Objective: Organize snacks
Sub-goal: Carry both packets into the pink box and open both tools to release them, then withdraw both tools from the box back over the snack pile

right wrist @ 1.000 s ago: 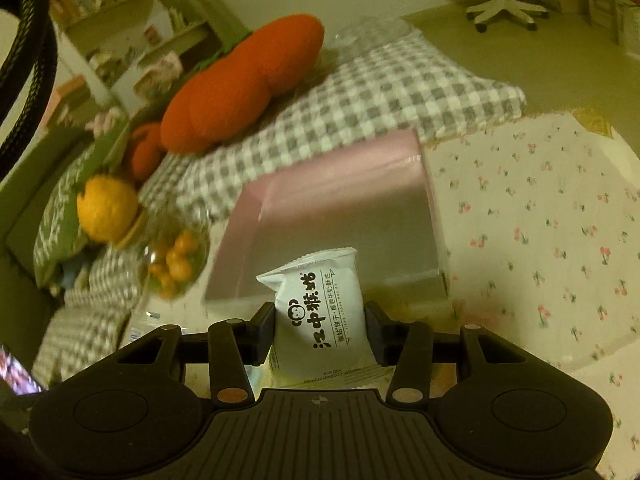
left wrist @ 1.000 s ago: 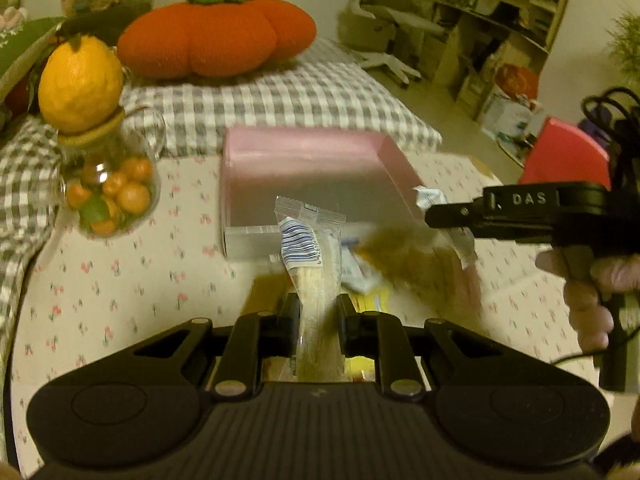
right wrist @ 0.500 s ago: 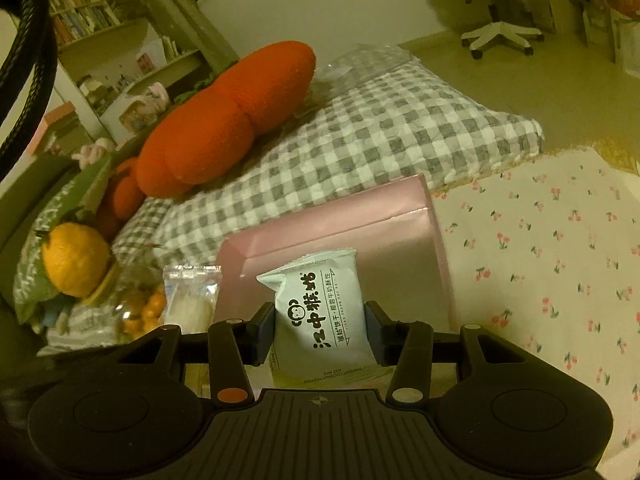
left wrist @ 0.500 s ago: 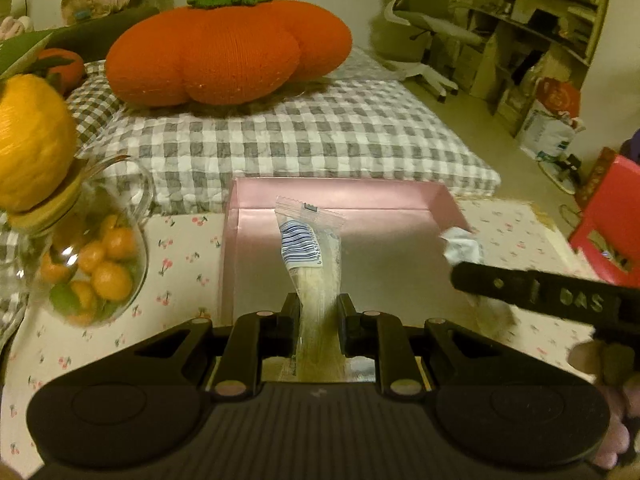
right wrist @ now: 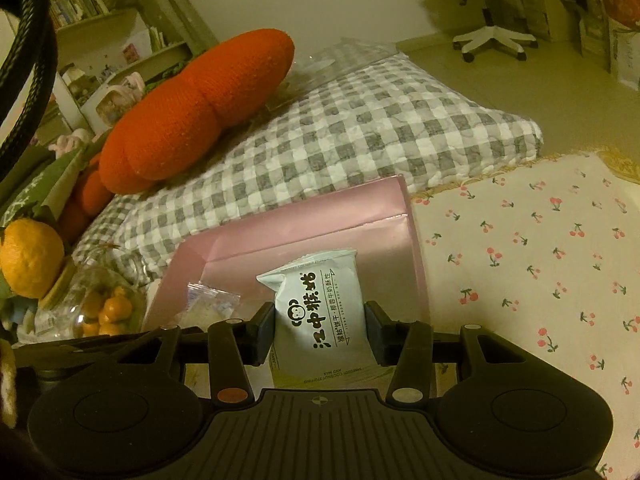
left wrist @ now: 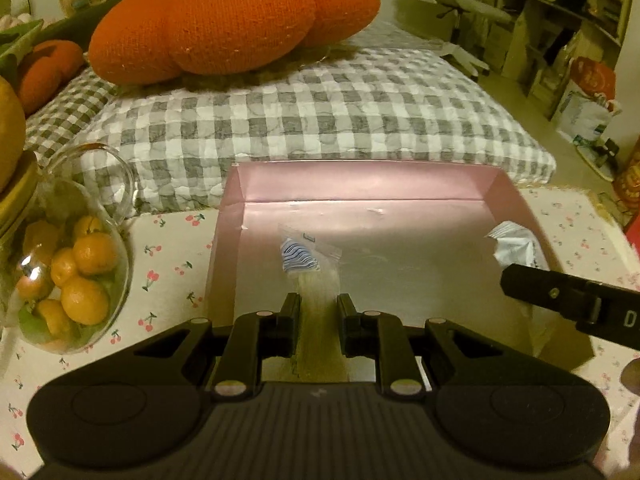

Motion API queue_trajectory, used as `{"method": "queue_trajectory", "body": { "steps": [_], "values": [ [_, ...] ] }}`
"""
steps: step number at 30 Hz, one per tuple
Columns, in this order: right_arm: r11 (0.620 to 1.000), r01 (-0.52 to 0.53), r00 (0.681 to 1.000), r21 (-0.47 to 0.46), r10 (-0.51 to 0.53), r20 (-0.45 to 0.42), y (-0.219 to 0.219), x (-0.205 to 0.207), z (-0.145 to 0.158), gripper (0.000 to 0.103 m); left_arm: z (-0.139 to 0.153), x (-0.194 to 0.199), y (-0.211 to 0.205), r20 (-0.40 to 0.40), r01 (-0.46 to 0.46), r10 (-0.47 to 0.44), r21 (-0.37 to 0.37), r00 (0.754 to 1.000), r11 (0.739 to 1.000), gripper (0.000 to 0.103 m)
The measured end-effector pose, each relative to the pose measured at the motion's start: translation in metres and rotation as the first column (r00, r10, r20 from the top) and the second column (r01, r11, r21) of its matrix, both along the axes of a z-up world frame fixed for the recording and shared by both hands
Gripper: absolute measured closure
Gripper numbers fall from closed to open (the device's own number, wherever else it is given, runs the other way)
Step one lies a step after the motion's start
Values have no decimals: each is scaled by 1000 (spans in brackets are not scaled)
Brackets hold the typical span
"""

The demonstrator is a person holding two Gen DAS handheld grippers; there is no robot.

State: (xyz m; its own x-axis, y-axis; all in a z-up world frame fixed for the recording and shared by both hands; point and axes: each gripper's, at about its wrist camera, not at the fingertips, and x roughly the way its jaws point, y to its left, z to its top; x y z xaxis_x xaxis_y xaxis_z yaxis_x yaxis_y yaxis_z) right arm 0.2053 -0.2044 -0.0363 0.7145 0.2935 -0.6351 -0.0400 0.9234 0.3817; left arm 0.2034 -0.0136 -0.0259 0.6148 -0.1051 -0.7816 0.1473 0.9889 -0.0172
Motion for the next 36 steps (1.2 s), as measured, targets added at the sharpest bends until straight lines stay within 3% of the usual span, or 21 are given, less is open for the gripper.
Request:
{"method": "queue_trajectory", "body": {
  "steps": [5,6,8,10,13,22,36],
  "values": [
    [1000,6,1000,6,-6,-2,0,2,-2,54,-4,3,-4,11,13,-13,23,1000,1000,84],
    [1000,2,1000,11,-2,-5,-1,2,-2,54,-3,2,-4,14,12,-13,24,1000,1000,80],
    [999,-2,1000,36,2,-13,-2,2,-2,34,-2,1,-5,25,11,-12,33,1000,999,72],
    [999,9,1000,44,-8,-8,-3,1,-1,29,0,0,-4,24,22,-23,26,999,999,59],
    [999,13,1000,45,-12,-13,-4,0,2,29,3,-4,-5,32,27,-28,33,999,999,43],
    [1000,-2,1000,16,2,-13,1,-16,17,22,18,-33,1,34,25,-26,26,999,999,20],
    [998,-32,999,-61,29,-44,18,-61,47,16,34,-88,16,27,-1,0,11,1000,1000,8]
  ]
}}
